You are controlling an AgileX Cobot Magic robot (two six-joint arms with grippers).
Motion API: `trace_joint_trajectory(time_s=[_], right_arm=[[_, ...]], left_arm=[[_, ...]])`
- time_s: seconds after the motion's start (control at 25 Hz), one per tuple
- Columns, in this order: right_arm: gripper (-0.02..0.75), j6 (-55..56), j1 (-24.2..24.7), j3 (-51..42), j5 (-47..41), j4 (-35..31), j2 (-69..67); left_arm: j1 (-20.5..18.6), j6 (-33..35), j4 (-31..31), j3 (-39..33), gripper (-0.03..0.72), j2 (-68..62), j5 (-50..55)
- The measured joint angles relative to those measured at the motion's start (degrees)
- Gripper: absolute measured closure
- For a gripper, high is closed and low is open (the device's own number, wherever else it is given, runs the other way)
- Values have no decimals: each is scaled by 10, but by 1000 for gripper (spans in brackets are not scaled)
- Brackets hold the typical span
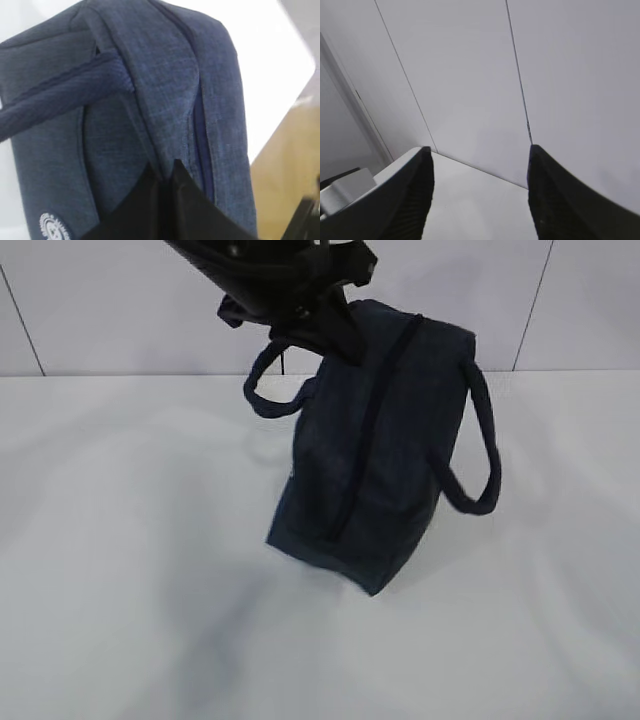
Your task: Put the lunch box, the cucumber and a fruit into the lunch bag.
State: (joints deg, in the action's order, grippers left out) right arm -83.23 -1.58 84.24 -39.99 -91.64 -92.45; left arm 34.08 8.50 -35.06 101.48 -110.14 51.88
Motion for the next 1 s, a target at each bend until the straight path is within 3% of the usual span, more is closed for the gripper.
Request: trace_joint_trajectory(time_s=[0.4, 0.48, 0.72, 0.8, 1.0], right_arm=[[285, 38, 0, 0, -1, 26, 0], [285, 46, 0, 0, -1, 26, 0], [285, 86, 0, 0, -15, 28, 0], [285, 114, 0, 0, -20, 29, 1], [305, 181, 0, 16, -30, 65, 21]], left_arm=[[-56, -43, -36, 1, 679, -89, -79], [-59, -43, -38, 1, 622, -89, -79], [-68, -43, -27, 4, 245, -83, -66], [-69, -43, 1, 4, 209, -68, -63], [-69, -43, 87, 4, 217, 6, -58]])
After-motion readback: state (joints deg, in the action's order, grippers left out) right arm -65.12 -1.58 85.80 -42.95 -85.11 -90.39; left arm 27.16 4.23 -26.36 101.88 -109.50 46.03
